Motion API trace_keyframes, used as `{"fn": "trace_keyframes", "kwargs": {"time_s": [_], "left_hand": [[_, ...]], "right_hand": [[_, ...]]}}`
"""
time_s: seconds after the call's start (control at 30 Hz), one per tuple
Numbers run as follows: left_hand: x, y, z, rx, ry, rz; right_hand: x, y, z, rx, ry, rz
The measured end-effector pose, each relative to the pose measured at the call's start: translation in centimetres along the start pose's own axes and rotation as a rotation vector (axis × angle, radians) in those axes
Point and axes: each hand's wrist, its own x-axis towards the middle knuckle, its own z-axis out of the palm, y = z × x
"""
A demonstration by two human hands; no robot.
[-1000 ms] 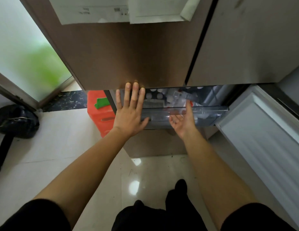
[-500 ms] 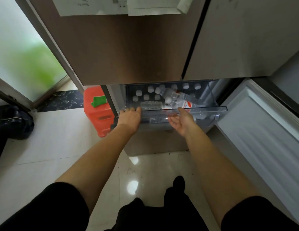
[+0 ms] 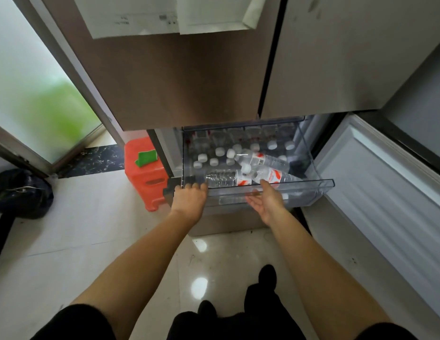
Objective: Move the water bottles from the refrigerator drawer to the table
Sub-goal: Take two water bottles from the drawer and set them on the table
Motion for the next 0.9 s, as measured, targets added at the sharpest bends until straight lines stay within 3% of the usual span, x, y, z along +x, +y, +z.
{"fn": "trace_keyframes", "kwargs": {"time_s": [0.1,0.2,0.3,0.37,0.5,0.63,0.7,0.9], "left_hand": [[0.3,-0.2,0.0,-0.026,0.008,0.002],[0.4,-0.4,0.1,-0.080,0.027,0.003],[0.7,-0.7,0.4,-0.087,0.065,0.039],[0.8,-0.7,0.5,-0.100,0.081,0.051],[1.0,-0.2,0.3,-0.104,0.087,0.016],[1.5,0.7,-0.1,-0.158,0.047,-0.114],[1.9,1.3,-0.5,-0.168,0.031,-0.152],[2.4,1.7,-0.4,-0.198,0.047,-0.189]], "right_hand": [[0.1,-0.8,-0.2,-0.068,-0.015,0.028],[-0.6,-1.1,-1.5,-0.489,0.006,0.020],[-1.1,-2.1,-3.5,-1.149,0.150,-0.221],[-0.7,-3.6,-4.0,-1.371,0.255,-0.474],[2.2,-6.5,-2.9,-1.484,0.188,-0.829],[5.6,-8.0,-1.5,-1.710,0.046,-0.704],[6.6,-7.6,-1.8,-1.649,0.074,-0.697],[7.0,-5.9,-2.7,-1.457,0.161,-0.937]]}}
